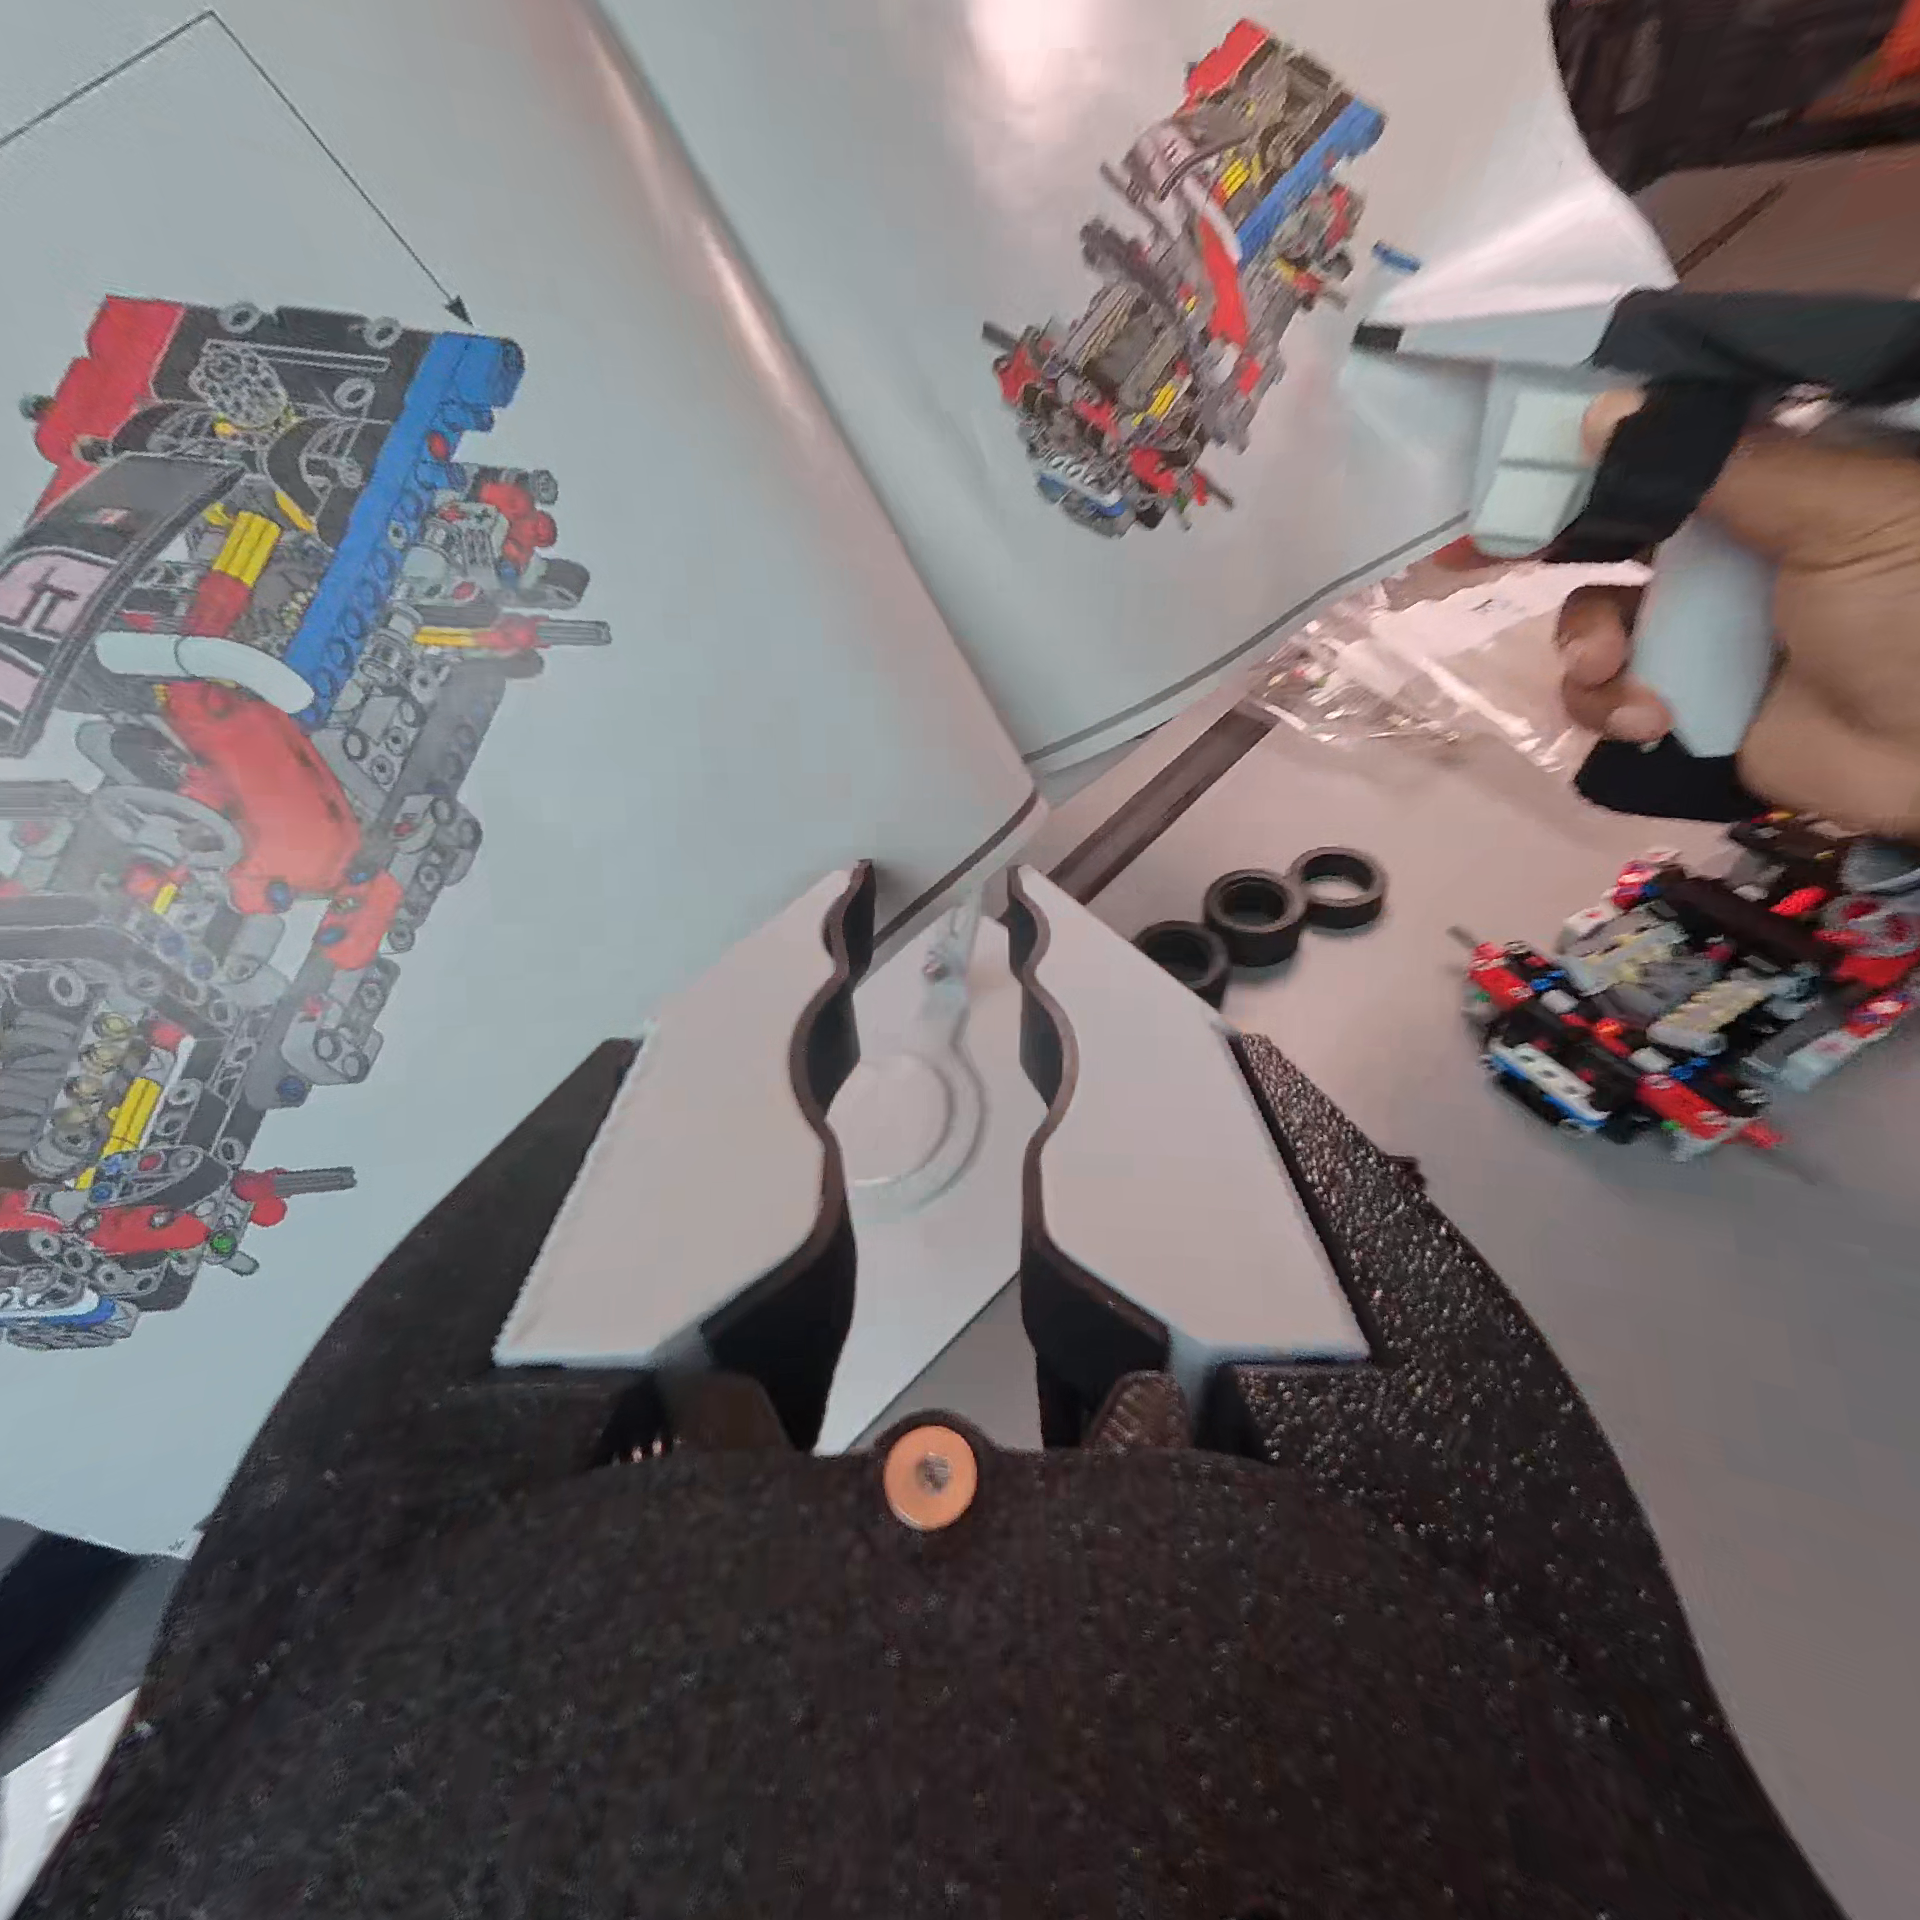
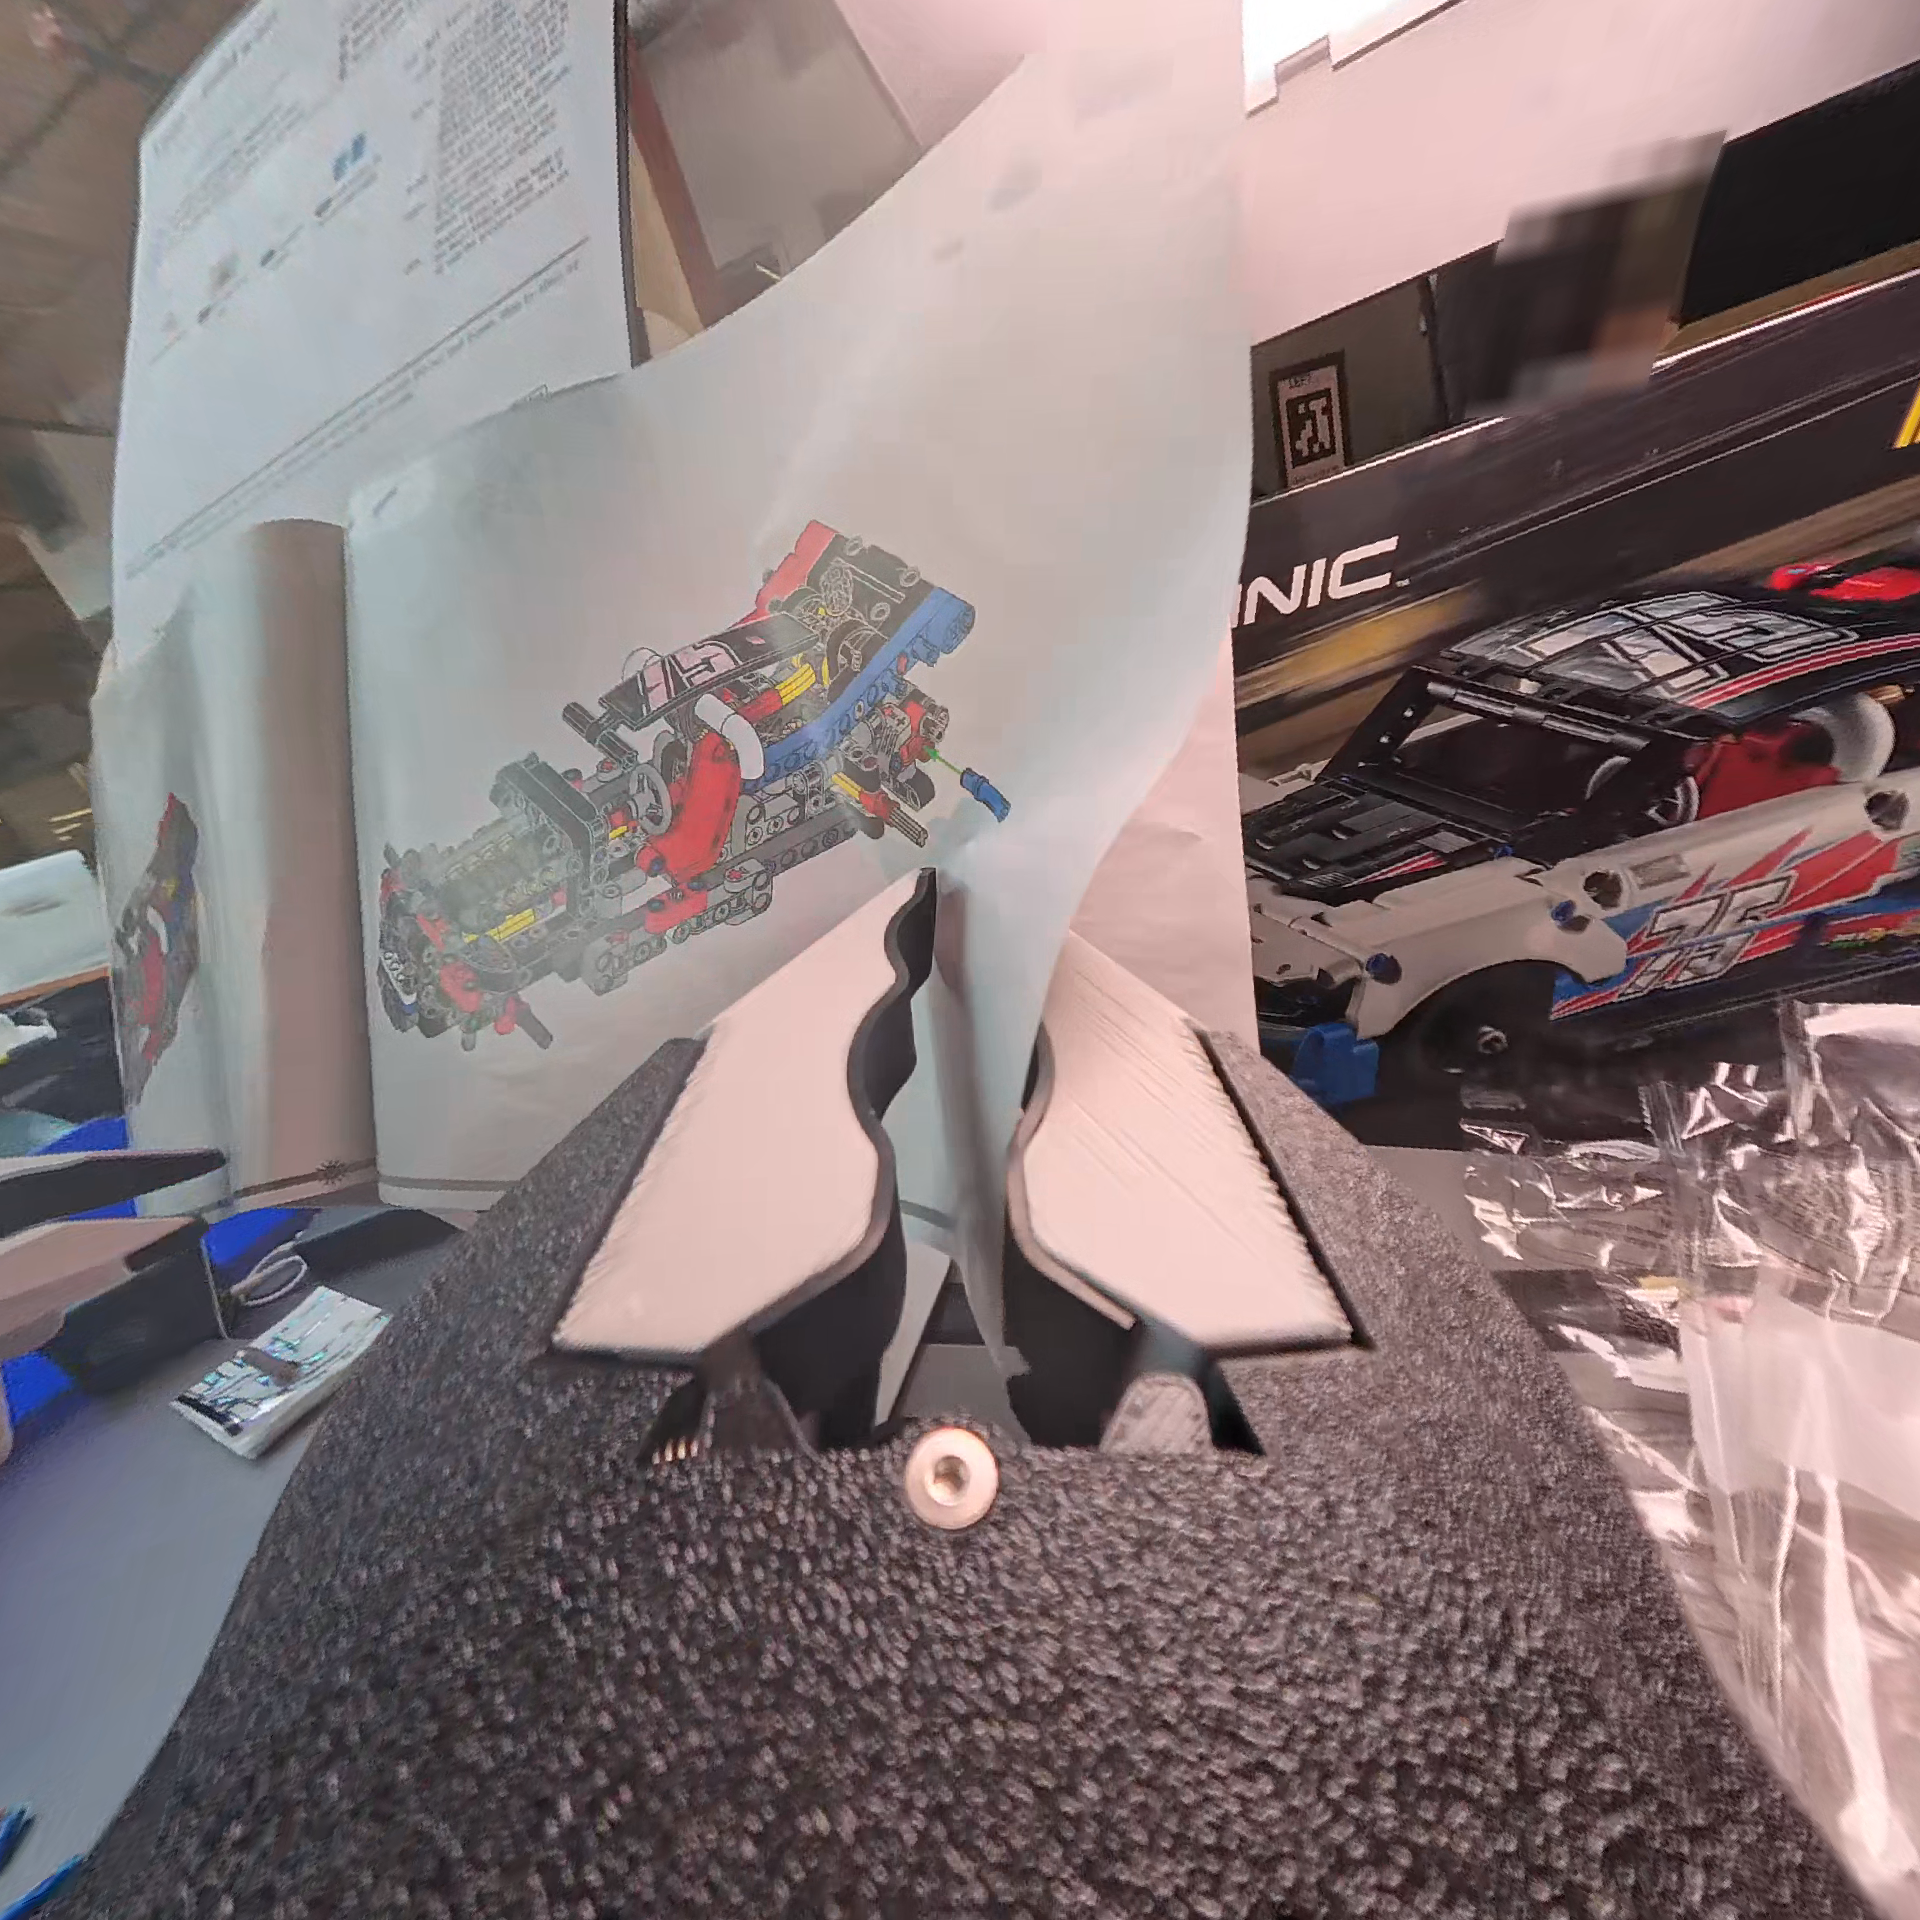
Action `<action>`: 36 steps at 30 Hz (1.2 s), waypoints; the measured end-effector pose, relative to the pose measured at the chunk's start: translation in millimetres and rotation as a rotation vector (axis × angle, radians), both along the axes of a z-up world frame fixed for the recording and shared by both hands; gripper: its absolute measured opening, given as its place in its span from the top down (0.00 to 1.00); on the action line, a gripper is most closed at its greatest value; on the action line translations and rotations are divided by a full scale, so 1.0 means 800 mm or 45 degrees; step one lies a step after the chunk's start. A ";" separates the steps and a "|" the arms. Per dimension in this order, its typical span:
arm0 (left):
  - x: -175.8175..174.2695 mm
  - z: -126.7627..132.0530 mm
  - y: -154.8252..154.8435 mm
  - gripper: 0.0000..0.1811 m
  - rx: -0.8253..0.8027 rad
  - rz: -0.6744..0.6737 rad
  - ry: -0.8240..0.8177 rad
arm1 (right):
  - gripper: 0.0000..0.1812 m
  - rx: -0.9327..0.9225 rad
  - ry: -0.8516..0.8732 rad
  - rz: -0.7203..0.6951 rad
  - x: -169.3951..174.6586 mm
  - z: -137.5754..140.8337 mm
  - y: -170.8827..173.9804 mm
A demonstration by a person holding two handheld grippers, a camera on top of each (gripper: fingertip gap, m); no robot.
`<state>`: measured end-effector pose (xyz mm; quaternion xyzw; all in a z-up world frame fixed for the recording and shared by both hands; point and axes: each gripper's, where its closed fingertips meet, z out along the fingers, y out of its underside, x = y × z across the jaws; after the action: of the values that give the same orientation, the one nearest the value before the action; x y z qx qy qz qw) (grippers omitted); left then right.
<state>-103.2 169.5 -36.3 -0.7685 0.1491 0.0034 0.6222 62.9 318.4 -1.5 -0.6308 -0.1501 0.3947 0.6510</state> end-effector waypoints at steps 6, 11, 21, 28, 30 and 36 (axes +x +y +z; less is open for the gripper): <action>-0.067 -0.002 0.013 1.00 0.080 0.203 0.326 | 0.94 0.028 -0.141 0.074 -0.007 -0.003 0.024; -0.084 0.004 0.017 1.00 0.093 0.217 0.373 | 0.87 0.007 -0.233 0.106 -0.016 -0.016 0.043; -0.089 0.001 0.019 1.00 0.116 0.207 0.374 | 0.82 -0.002 -0.265 0.167 -0.015 -0.022 0.054; -0.087 0.000 0.017 1.00 0.123 0.197 0.319 | 0.81 0.012 -0.265 0.180 -0.014 -0.026 0.053; -0.086 -0.001 0.016 1.00 0.123 0.196 0.322 | 0.80 0.010 -0.266 0.181 -0.014 -0.027 0.054; -0.085 -0.001 0.014 1.00 0.121 0.180 0.280 | 0.79 0.001 -0.245 0.190 -0.012 -0.028 0.054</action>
<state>-171.3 181.0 -37.3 -0.7417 0.1615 0.1383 0.6361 53.4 361.6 -24.3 -0.6525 -0.2586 0.3797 0.6027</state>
